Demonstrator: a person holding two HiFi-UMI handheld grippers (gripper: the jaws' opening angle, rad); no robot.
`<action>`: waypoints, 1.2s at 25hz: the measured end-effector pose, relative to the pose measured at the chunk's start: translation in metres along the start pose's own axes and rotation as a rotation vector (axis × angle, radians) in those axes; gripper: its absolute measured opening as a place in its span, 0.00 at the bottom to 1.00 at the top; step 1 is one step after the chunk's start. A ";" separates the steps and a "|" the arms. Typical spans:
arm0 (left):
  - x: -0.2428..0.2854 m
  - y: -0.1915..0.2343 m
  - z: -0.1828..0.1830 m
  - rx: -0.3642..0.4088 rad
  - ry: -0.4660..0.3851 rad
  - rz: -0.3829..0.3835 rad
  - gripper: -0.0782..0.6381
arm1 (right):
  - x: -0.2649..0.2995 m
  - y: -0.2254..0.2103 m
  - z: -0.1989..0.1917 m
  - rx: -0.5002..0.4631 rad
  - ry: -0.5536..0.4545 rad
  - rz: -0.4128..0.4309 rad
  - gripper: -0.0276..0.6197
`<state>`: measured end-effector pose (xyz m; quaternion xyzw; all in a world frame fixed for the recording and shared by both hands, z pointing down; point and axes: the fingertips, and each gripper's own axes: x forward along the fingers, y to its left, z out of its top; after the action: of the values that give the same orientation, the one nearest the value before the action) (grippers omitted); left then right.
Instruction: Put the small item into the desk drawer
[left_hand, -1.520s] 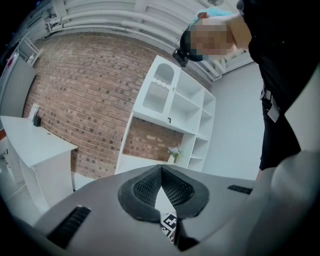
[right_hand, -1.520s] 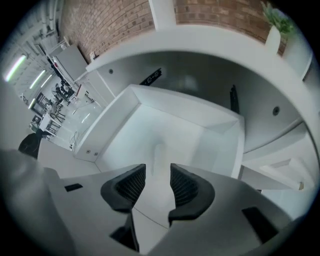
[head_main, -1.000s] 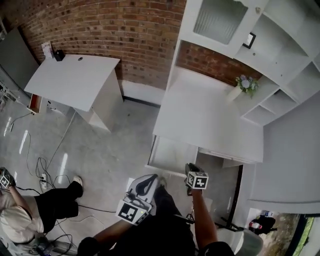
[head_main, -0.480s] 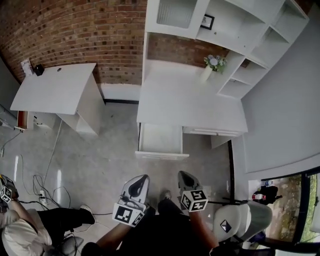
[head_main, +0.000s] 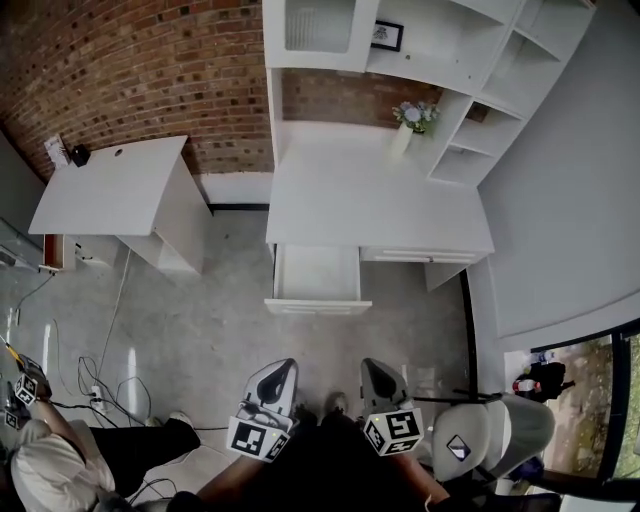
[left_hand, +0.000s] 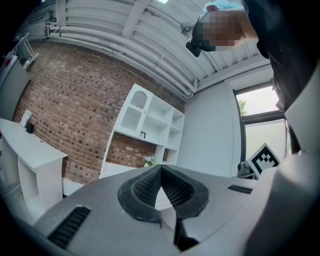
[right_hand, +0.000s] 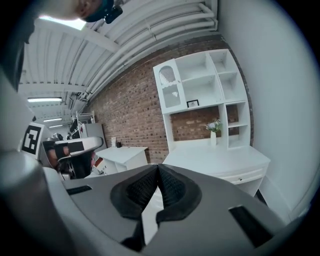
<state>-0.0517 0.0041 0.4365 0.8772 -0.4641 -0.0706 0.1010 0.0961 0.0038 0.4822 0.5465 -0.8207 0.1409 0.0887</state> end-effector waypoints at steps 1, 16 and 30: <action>0.001 -0.005 -0.001 0.005 0.001 0.003 0.14 | -0.006 -0.001 0.006 -0.007 -0.015 0.006 0.06; 0.014 -0.052 -0.012 0.031 0.002 0.029 0.14 | -0.038 -0.017 0.022 -0.013 -0.089 0.125 0.06; 0.015 -0.057 -0.009 0.050 -0.018 0.039 0.14 | -0.037 -0.020 0.023 -0.007 -0.096 0.151 0.06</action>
<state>0.0043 0.0234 0.4310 0.8695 -0.4837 -0.0651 0.0762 0.1296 0.0211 0.4519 0.4888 -0.8635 0.1178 0.0402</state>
